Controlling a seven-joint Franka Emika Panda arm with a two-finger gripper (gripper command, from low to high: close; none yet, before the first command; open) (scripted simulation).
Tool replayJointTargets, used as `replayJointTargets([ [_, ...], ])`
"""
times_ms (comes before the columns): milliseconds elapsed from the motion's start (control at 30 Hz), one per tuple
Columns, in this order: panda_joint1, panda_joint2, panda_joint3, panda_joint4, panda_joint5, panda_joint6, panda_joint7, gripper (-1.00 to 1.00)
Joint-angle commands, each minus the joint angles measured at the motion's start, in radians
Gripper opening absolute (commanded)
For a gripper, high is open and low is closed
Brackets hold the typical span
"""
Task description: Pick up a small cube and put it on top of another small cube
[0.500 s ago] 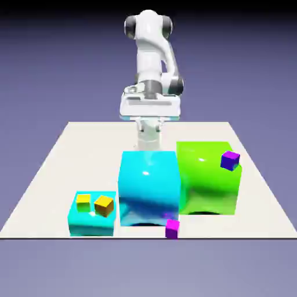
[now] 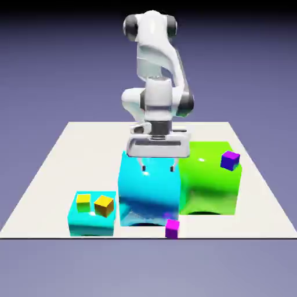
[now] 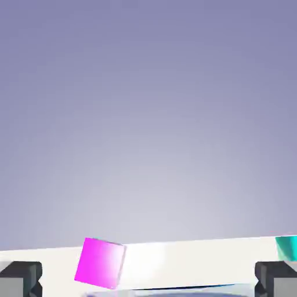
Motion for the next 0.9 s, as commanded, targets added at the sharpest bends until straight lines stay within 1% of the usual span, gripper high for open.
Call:
replayJointTargets([
  [0,-0.008,0.036,0.011,0.030,-0.001,-0.032,0.013,0.00],
  [567,-0.128,0.652,0.190,0.548,-0.026,-0.575,0.237,0.00],
  [633,-0.131,0.668,0.195,0.560,-0.027,-0.588,0.243,0.00],
  [733,-0.116,0.735,0.178,0.496,-0.045,-0.458,0.249,0.00],
  [767,-0.114,0.743,0.176,0.488,-0.047,-0.441,0.250,0.00],
  [800,-0.114,0.743,0.176,0.488,-0.047,-0.441,0.250,-1.00],
  [833,-0.114,0.743,0.176,0.488,-0.047,-0.441,0.250,-1.00],
  [867,-0.119,0.721,0.182,0.509,-0.041,-0.485,0.248,-1.00],
])
